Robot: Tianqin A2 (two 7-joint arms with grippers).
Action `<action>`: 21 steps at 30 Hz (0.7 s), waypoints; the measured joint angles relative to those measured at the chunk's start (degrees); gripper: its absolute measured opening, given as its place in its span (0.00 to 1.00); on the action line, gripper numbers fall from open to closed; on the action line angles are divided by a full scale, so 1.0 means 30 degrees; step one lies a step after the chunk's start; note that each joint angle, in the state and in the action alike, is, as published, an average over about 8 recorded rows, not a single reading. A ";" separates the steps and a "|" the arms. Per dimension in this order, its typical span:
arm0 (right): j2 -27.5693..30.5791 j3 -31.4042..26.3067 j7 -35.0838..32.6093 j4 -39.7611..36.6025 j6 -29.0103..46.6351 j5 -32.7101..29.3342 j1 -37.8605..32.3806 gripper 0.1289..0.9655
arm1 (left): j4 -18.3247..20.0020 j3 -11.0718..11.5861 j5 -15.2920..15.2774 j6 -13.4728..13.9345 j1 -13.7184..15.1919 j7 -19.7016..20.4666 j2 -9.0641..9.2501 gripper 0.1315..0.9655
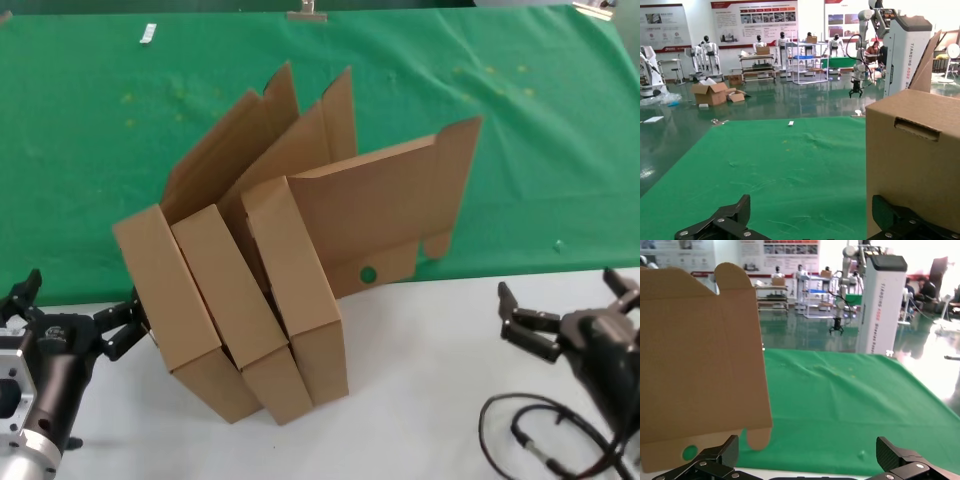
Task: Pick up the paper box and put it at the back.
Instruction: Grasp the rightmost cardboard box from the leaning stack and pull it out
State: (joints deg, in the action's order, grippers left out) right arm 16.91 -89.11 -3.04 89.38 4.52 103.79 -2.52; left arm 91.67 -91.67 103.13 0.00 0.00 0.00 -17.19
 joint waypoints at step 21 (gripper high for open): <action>0.5500 -0.2421 -0.9688 -0.8623 1.4715 0.9039 -0.5944 1.00 | 0.0000 -0.0001 -0.0001 0.0000 0.0000 0.0000 0.0000 0.48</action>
State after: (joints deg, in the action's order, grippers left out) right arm 33.41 -96.37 -32.10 63.51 48.67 130.90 -20.35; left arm 91.67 -91.68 103.13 0.00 0.00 0.00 -17.19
